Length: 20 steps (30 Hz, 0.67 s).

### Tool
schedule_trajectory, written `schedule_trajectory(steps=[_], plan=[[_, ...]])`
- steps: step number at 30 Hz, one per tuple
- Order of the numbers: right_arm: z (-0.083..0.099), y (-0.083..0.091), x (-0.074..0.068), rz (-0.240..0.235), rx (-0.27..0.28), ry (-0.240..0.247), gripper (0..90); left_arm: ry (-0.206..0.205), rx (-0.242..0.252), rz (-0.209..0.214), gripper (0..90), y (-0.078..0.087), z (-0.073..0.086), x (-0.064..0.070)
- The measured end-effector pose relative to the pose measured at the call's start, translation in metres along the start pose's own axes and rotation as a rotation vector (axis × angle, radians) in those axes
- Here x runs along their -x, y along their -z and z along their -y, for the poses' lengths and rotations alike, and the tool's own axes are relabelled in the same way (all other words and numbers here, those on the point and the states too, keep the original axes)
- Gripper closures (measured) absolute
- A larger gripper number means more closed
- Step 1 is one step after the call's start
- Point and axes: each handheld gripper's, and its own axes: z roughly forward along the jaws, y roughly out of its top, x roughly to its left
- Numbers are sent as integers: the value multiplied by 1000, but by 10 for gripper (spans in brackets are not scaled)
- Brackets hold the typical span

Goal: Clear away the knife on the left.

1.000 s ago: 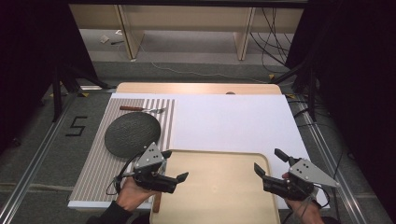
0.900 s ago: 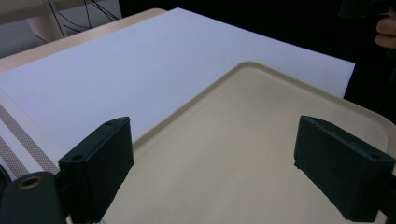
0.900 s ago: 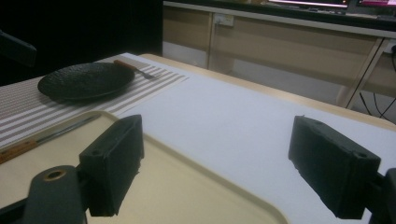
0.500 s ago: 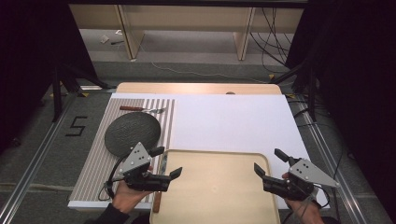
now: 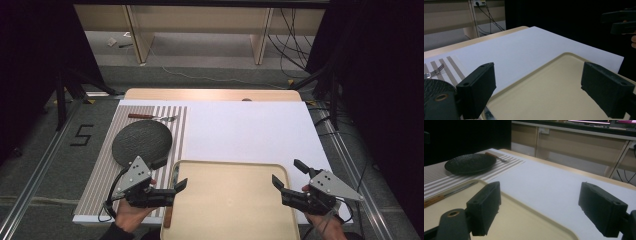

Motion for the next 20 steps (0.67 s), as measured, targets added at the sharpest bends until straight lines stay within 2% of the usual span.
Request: schedule_trajectory(steps=[5, 20], plan=[[0, 0, 0, 0, 1, 0, 190, 23, 15, 9, 117, 0, 0, 0], [0, 0, 0, 0, 1, -1, 190, 23, 9, 9, 117, -1, 1, -1]])
